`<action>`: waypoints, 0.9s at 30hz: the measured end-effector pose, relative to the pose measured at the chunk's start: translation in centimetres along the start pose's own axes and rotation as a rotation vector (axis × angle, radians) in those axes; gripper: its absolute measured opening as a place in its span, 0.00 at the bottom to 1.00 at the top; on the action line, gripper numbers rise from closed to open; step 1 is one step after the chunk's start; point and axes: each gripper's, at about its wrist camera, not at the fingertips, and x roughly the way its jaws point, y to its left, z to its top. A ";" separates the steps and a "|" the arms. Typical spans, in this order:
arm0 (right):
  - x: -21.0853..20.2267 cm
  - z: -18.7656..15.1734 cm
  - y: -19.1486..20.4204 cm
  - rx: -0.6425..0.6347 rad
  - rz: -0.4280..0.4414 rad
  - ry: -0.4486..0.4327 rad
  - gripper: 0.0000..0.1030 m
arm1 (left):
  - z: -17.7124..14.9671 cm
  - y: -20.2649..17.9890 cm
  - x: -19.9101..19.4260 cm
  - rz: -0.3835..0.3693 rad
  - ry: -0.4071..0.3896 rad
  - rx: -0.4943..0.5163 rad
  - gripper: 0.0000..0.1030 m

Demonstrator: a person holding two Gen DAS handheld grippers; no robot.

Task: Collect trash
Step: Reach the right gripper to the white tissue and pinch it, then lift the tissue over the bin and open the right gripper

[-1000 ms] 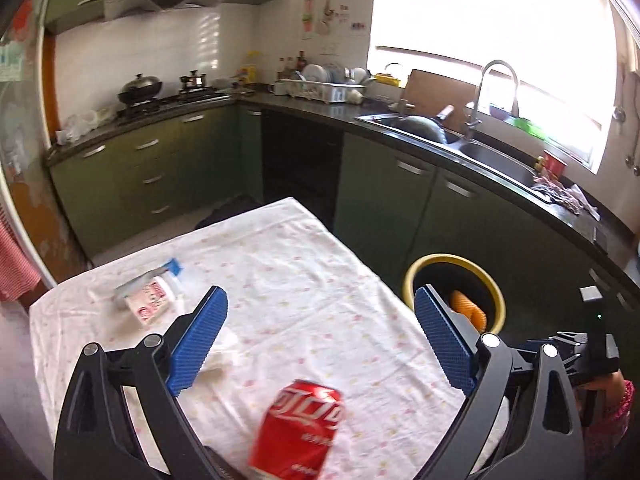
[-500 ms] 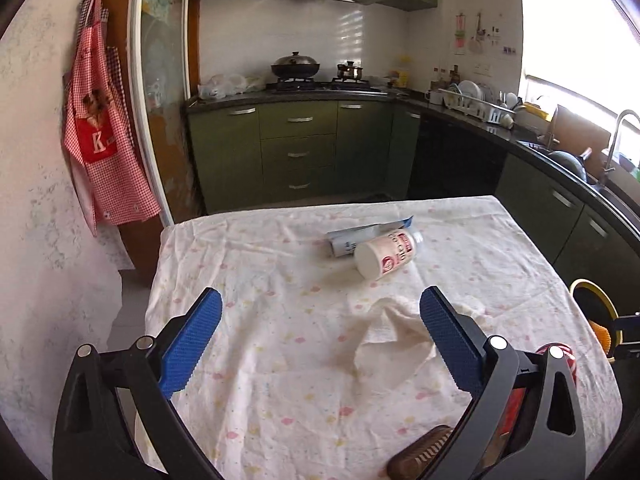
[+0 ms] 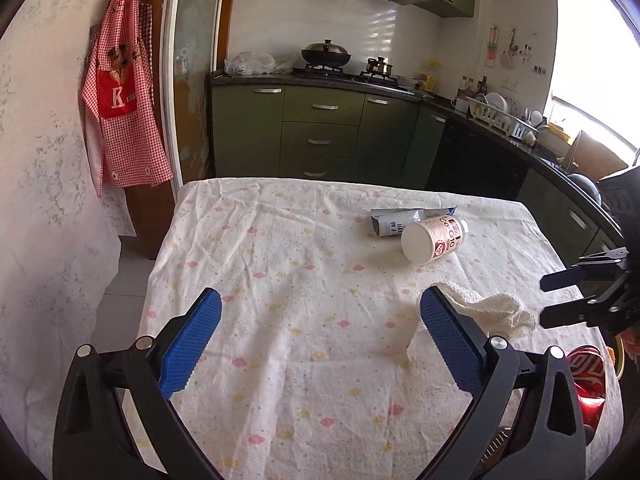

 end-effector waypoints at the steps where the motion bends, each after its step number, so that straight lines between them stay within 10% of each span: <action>1: 1.0 0.5 0.2 -0.008 -0.011 0.017 0.71 | 0.0 0.0 0.1 -0.002 0.003 0.000 0.95; 5: 4.0 1.9 0.5 -0.008 -0.047 0.084 0.62 | -0.3 -0.5 0.5 0.002 0.016 0.013 0.95; 10: 4.2 1.9 0.7 -0.030 -0.065 0.074 0.13 | -0.4 -0.7 0.4 0.000 0.010 0.019 0.95; 27: -14.4 -5.1 -2.4 0.137 -0.136 -0.324 0.10 | -0.5 -1.1 -0.6 -0.012 -0.019 0.019 0.95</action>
